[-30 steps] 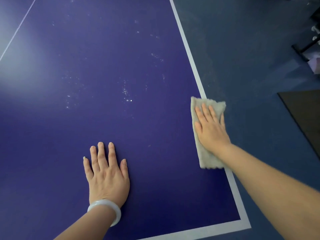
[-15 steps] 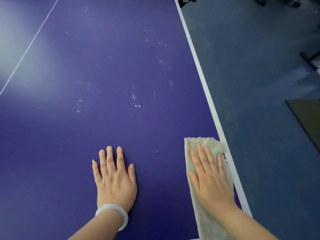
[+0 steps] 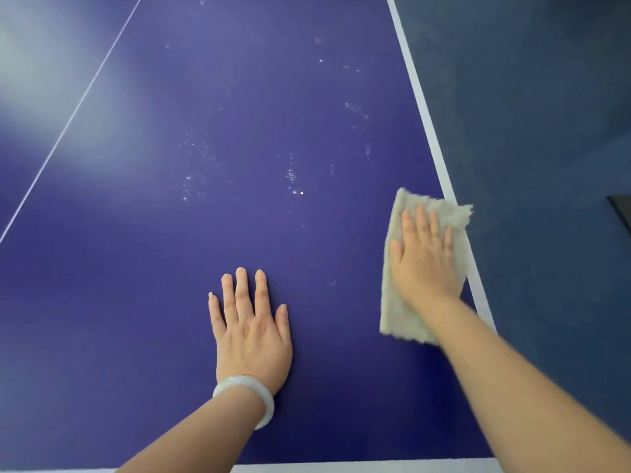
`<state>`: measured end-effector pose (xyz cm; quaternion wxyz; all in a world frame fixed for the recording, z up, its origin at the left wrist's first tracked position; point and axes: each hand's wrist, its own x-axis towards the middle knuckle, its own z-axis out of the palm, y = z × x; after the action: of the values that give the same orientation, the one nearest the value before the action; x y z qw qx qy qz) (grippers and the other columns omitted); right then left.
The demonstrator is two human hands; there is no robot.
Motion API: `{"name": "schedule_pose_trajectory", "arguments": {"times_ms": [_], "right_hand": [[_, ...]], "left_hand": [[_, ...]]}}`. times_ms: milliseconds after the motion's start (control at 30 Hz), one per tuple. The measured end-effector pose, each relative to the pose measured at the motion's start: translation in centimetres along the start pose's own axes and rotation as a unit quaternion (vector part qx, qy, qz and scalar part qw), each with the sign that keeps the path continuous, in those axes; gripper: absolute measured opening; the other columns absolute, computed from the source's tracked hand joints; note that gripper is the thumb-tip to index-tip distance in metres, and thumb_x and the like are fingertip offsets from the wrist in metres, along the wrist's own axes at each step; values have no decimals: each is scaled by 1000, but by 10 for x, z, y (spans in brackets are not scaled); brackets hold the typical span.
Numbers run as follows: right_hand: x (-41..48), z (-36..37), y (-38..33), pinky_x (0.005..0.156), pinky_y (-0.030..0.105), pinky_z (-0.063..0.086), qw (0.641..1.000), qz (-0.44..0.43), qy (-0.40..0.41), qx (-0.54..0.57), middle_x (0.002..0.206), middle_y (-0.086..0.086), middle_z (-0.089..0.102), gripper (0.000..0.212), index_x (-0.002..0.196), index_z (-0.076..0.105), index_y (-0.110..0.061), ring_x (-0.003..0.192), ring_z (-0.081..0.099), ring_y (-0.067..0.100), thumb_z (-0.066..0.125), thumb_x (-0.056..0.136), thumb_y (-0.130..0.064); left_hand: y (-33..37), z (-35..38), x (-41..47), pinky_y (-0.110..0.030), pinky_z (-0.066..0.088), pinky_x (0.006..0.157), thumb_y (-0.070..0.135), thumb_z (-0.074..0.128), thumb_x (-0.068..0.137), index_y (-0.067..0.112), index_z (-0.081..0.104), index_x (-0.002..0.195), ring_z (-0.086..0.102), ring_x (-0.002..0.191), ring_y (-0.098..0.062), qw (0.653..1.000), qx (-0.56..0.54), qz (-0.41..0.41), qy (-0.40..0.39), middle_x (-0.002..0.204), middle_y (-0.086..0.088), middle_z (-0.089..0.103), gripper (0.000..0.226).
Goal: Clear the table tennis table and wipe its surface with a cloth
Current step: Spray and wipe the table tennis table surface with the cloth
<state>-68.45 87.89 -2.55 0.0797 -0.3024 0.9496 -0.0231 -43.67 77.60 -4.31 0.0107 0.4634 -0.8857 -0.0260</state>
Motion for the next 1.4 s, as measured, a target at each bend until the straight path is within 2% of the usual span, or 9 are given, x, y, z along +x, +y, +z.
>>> {"name": "schedule_pose_trajectory", "arguments": {"times_ms": [133,267,433,567,700,800,967,1233,1400], "right_hand": [[-79,21,-58,123,50,4,993,-113,16,4,165,6,2,61,157,4,-19,152,-4,24,12,101,-41],[-31,19,-92,123,48,-5,986,-164,3,9,166,1,-2,59,158,5,-24,152,-8,21,13,102,-42],[44,-3,-37,123,49,-4,998,47,-6,44,166,2,-3,59,158,3,-20,152,-7,21,11,103,-39],[-7,4,-26,122,50,-1,995,86,18,43,166,5,-4,59,158,0,-17,152,-7,23,8,103,-37],[-82,23,-73,123,51,4,995,-97,28,18,165,6,5,61,158,9,-17,153,-2,24,11,101,-38],[-60,19,-69,123,49,1,982,-188,1,8,166,1,2,60,158,11,-21,152,-5,20,18,101,-40],[18,0,-6,123,47,-4,1000,-24,-8,-6,166,0,-8,58,158,-2,-22,152,-12,19,11,103,-39],[-148,12,61,123,50,7,997,-75,-2,-19,166,0,5,60,158,9,-20,153,-2,19,17,101,-37],[-167,20,51,121,54,14,1000,-4,4,-29,165,6,10,60,158,12,-16,152,6,24,13,101,-38]], "left_hand": [[2,-2,0,-54,14,120,46,15,99,10,31,152,14,150,-33,1000,-2,-3,-9,159,-15,27,66],[2,-4,1,-55,15,120,46,13,99,11,30,153,13,151,-32,1000,-5,-6,-22,160,-14,25,67],[2,-6,1,-52,6,122,48,6,97,14,20,156,3,152,-30,1000,-8,-4,-30,163,-12,15,69],[0,-5,1,-52,7,122,47,7,98,14,23,155,6,152,-31,1000,-11,-7,-25,163,-12,17,68],[1,-4,1,-52,7,122,48,8,98,13,24,155,6,152,-30,1000,-14,-5,-27,162,-12,18,68],[1,-4,1,-51,4,122,48,6,97,14,22,156,3,152,-29,1000,-13,-6,-25,163,-11,15,69],[3,-6,0,-50,1,122,49,6,96,14,21,156,2,152,-29,1000,-18,-7,-23,163,-12,14,71],[2,-7,-1,-52,0,122,43,16,101,12,19,156,1,152,-31,999,-29,-6,-32,163,-14,11,63],[2,-8,-1,-51,-1,122,43,16,101,12,19,156,0,151,-31,999,-25,-5,-33,163,-14,11,63]]}}
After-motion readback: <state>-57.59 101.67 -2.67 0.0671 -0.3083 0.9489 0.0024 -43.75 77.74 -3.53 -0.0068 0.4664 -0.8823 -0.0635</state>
